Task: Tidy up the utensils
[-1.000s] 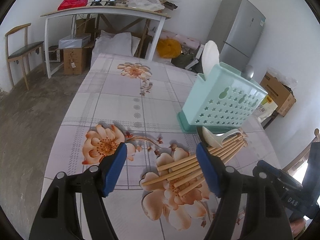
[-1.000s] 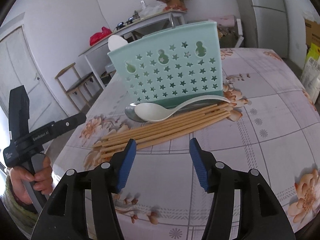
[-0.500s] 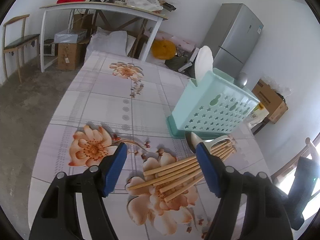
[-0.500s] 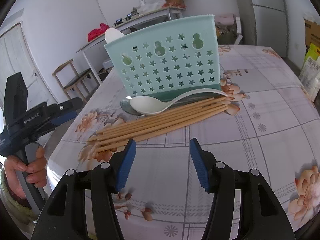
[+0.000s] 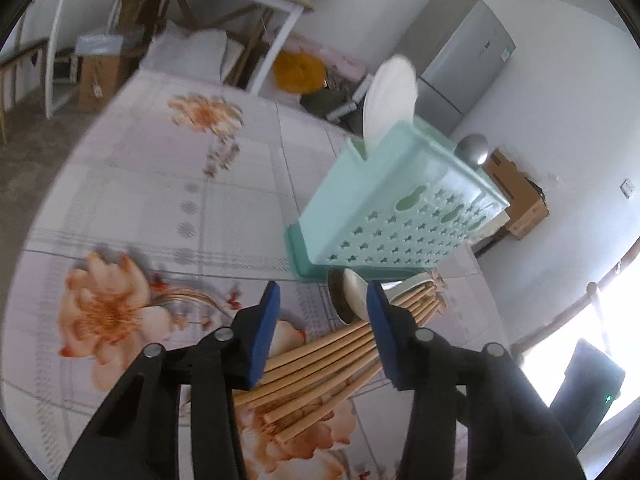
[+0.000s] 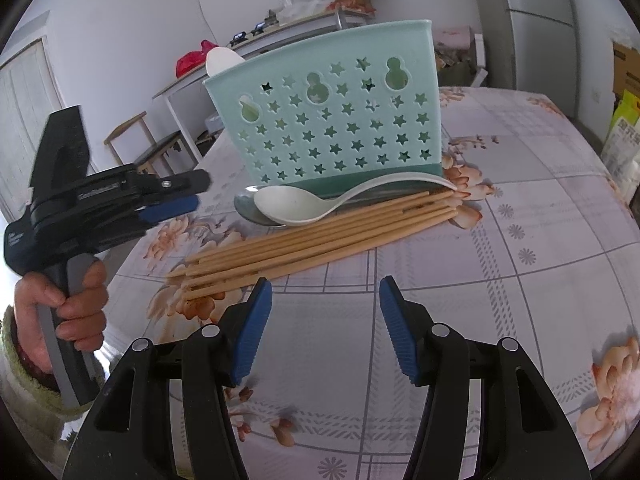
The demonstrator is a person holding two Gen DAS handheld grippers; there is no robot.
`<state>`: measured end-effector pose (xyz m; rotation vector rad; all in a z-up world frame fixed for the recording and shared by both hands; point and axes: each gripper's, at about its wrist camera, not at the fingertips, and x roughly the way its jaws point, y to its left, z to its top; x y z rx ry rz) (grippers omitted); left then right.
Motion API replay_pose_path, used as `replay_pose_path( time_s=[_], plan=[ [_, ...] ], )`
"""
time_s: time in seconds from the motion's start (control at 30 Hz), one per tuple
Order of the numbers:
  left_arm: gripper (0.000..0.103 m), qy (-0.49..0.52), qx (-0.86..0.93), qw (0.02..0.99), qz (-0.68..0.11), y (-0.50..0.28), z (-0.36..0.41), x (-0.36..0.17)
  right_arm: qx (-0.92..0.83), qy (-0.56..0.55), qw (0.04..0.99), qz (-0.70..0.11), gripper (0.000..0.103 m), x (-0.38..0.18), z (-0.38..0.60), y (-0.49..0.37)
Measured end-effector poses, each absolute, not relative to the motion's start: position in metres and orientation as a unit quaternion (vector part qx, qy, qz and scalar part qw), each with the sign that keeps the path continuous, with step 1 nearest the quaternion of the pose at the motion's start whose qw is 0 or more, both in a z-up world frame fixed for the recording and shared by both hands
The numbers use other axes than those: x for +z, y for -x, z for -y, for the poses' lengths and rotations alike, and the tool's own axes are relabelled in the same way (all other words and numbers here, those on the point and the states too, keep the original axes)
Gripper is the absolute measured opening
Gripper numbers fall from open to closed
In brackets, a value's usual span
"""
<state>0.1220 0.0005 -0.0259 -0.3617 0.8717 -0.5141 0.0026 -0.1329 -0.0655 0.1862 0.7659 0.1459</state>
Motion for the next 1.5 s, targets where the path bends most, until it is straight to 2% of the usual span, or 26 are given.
replay_pose_path(
  time_s=[0.33,0.53,0.93,1.27,1.5],
  plan=[
    [0.025,0.215,-0.253,0.818,-0.47,-0.15,0.008,-0.056,0.072,-0.097,0.918,-0.378,0.054,-0.07,0.136,-0.007],
    [0.002,0.208,-0.255,0.818,-0.473,-0.155,0.014,-0.059,0.072,-0.095,0.918,-0.377,0.054,-0.071,0.136,-0.007],
    [0.002,0.176,-0.29,0.832,-0.439,-0.123,0.02,-0.03,0.059,-0.07,0.928,-0.36,0.054,-0.058,0.132,0.004],
    [0.002,0.15,-0.289,0.839,-0.436,-0.107,0.022,-0.035,0.066,0.025,0.934,-0.35,0.054,-0.062,0.095,0.021],
    [0.002,0.151,-0.286,0.841,-0.434,-0.102,0.019,-0.033,0.057,0.117,0.936,-0.328,0.046,-0.066,0.065,0.018]
  ],
)
